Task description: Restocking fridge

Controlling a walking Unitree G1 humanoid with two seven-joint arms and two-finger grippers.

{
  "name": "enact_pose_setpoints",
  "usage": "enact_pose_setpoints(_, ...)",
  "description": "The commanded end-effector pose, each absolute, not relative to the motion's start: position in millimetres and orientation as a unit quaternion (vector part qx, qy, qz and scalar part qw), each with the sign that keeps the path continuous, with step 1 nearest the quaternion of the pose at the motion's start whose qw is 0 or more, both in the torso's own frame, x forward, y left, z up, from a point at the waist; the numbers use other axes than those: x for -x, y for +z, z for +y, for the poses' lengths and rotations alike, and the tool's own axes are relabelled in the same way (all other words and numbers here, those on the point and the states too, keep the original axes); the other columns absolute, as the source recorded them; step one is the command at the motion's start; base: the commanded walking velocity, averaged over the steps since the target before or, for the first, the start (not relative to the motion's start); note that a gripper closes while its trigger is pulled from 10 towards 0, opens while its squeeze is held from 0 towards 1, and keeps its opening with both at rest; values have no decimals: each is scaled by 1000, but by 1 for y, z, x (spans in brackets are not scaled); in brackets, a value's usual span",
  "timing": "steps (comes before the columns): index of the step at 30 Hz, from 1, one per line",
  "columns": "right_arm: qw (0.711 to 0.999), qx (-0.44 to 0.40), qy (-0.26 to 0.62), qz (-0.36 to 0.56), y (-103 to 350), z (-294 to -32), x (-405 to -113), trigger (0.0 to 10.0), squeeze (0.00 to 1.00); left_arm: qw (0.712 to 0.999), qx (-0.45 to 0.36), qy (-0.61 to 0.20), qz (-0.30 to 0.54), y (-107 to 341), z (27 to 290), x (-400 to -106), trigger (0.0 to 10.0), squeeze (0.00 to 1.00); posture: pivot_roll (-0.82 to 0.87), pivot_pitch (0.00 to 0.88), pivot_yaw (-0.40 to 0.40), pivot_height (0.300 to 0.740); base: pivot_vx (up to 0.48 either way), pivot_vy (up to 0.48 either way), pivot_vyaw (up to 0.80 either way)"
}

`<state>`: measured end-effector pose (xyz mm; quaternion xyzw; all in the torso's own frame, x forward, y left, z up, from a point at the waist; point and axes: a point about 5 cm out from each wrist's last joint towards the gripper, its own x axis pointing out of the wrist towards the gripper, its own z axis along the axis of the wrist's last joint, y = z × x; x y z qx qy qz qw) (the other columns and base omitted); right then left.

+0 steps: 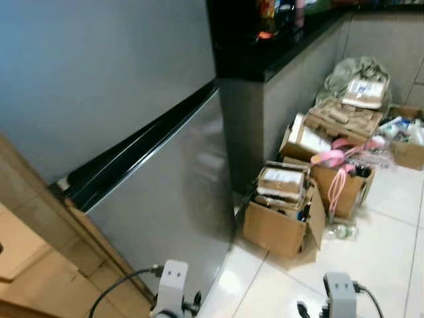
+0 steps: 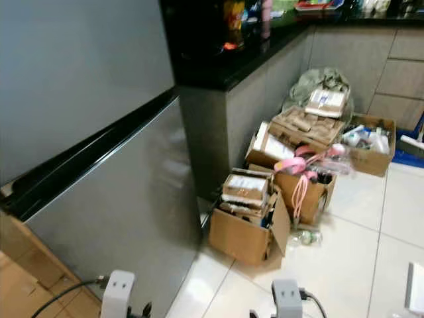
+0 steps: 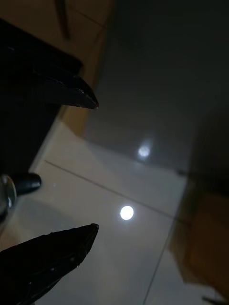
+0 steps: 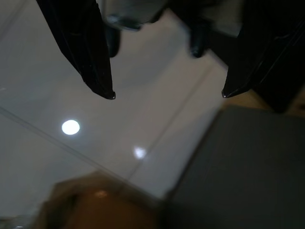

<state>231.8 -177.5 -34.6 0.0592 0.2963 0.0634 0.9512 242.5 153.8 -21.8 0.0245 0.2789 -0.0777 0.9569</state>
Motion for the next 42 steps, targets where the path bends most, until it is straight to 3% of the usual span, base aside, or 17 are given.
enact_pose_setpoints(1,948,-58,65,306,-38,-177,-228,10000,0,954,-28,-76,289,-25,158,-237,10000,0,-13,138,107,717,0,0,0)
enact_pose_setpoints(25,948,-62,55,307,-39,-178,-227,10000,0,949,-42,-110,291,-23,147,-241,10000,0,-14,148,113,717,0,0,0)
enact_pose_setpoints(36,949,-60,54,306,-37,-179,-232,10000,0,949,-75,-141,272,-16,142,-249,10000,0,-14,134,106,717,0,219,0)
enact_pose_setpoints(40,950,-59,55,303,-35,-179,-235,10000,0,939,-118,-206,249,-10,129,-255,10000,0,-29,123,105,717,0,0,0)
enact_pose_setpoints(42,951,-58,54,300,-33,-179,-238,10000,0,908,-162,-316,221,-3,106,-255,10000,0,-29,116,106,717,0,0,0)
